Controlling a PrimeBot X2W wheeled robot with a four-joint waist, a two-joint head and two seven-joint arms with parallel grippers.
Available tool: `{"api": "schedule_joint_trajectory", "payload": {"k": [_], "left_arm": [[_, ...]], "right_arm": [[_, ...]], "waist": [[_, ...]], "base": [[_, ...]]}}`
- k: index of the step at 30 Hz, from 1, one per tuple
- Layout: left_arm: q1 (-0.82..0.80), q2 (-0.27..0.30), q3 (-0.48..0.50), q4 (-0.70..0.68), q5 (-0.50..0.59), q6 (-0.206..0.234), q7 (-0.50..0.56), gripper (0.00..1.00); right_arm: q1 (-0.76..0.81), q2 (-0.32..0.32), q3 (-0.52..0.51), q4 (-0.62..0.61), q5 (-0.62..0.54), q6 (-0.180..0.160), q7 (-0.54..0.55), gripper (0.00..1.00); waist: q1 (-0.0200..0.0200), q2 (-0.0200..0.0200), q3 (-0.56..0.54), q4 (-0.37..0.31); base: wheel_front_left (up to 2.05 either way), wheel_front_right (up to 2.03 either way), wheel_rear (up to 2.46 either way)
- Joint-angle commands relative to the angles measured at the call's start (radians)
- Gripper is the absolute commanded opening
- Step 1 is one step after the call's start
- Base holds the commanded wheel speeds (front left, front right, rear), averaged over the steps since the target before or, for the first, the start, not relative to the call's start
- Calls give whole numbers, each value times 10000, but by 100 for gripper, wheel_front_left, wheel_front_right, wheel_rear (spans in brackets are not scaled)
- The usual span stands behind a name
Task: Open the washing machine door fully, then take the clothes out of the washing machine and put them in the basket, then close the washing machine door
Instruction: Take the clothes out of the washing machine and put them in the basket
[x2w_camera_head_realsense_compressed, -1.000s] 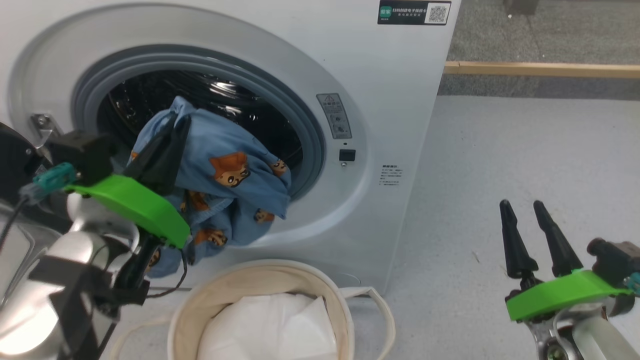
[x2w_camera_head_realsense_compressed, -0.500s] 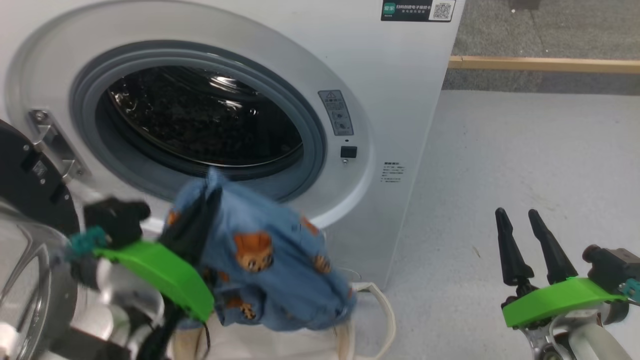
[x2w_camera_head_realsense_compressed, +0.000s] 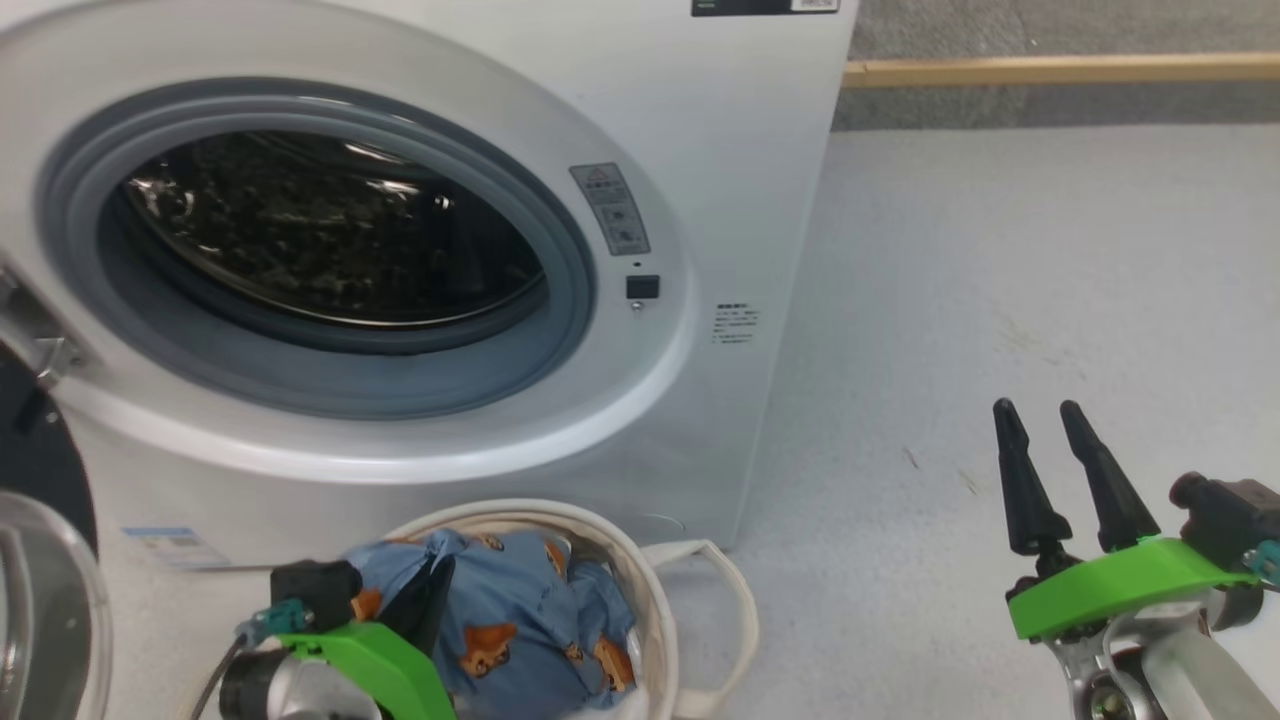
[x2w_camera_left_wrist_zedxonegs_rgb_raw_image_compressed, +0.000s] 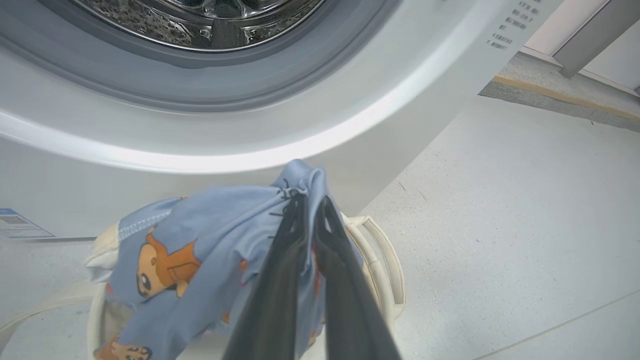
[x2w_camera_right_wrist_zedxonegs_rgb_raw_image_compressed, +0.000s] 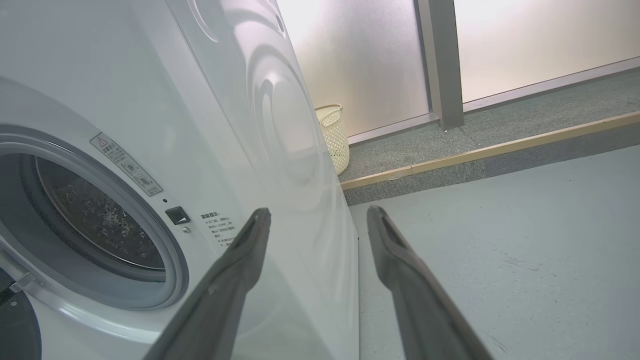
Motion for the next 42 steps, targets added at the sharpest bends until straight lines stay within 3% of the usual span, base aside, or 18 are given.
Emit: {"api": "schedule_joint_trajectory", "payload": {"k": [1,6,14,23,26,28,30,32,42], "left_arm": [[-820,-28,387,197,-22,-186,-360,0],[-1454,-858,257,2427,-217,-752,-1054,0],[-2167,-1410,502,5247,-651,-1067,-1613,0],[-2253,-1766,271,6687,-988,-1158,-1593,0],[-2213,-1837,2,6726,-1096,-1160,-1326,6],[-2180,-1862,-136,6722,-1207,-1161,-1172,66],[-2090,-1904,-257,6757,-1366,-1161,-896,97],[-2030,-1927,-402,6863,-1477,-1162,-505,100],[-1930,-1748,-911,6603,-1720,-1163,-712,100]], "right_arm": [[-424,-224,124,-376,24,44,16,100],[-542,-276,104,-415,19,44,39,100],[-810,-356,105,-501,1,44,31,100],[-891,-392,163,-398,-7,44,45,100],[-906,-374,205,-374,-3,44,32,100],[-914,-364,221,-347,3,44,22,100],[-912,-362,223,-306,3,44,14,100],[-906,-356,234,-253,-1,44,17,100],[-840,-295,277,-110,46,44,4,100]], "waist": [[1,-1,177,-180],[1,-1,570,-502],[1,-1,1073,-910],[1,-1,1072,-824],[1,-1,1059,-691],[1,-1,1040,-603],[1,-1,1007,-521],[1,-1,961,-445],[1,-1,629,-99]], "base": [[0,0,0],[0,0,0],[0,0,0],[0,0,0],[0,0,0],[0,0,0],[0,0,0],[0,0,0],[0,0,0]]}}
